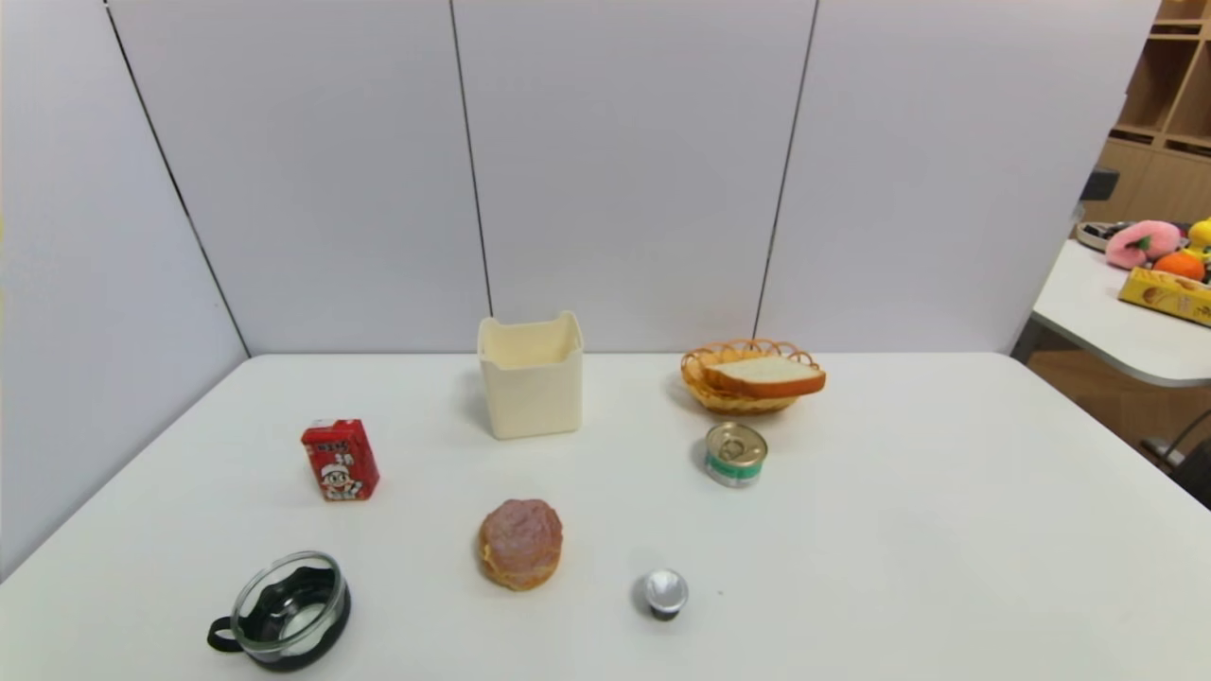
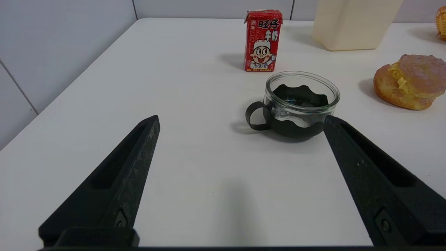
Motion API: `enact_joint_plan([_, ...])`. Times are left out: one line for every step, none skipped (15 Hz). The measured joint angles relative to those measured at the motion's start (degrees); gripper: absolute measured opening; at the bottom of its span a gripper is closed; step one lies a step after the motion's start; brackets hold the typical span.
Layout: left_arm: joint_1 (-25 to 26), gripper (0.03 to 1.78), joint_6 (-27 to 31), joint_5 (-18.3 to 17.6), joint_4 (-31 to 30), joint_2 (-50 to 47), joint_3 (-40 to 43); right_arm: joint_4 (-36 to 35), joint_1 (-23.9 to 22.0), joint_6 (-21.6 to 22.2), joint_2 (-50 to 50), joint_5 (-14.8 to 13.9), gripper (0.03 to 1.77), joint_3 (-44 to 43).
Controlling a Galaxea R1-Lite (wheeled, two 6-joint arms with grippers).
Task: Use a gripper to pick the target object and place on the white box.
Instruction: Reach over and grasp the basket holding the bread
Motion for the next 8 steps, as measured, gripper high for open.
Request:
enact_joint_plan([0.0, 1.69, 1.37, -0.44, 0.29, 1.23, -1.68, 0.01, 0.0, 0.0, 0.0, 0.02, 1.7, 0.0])
enact_joint_plan([0.0, 1.69, 3.27, -1.04, 1.05, 2.95, -3.8, 0.0, 0.0, 0.04, 0.0, 0.02, 1.7, 0.0])
enact_joint_plan([-0.07, 1.69, 5.56, -1.74, 2.47, 5.29, -6.62, 0.01, 0.0, 0.01, 0.0, 0.0, 1.7, 0.0])
enact_joint_plan([-0.29, 1.69, 7.77, -2.66, 4.33, 7.85, -9.29, 0.0, 0.0, 0.01, 0.0, 0.02, 1.7, 0.0])
enact_joint_plan([-0.65, 1.69, 10.15, -3.57, 5.95, 10.78, -11.89, 0.01, 0.0, 0.0, 0.0, 0.02, 1.7, 0.0])
enact_joint_plan([-1.24, 1.69, 12.86, -4.39, 7.22, 14.38, -14.42, 0.0, 0.0, 0.01, 0.0, 0.02, 1.7, 0.0])
enact_joint_plan([-1.99, 1.69, 15.37, -4.89, 7.77, 18.1, -16.64, 0.01, 0.0, 0.01, 0.0, 0.02, 1.7, 0.0])
enact_joint_plan([-2.88, 1.69, 18.2, -5.22, 8.02, 22.52, -19.02, -0.02, 0.0, 0.0, 0.0, 0.02, 1.7, 0.0])
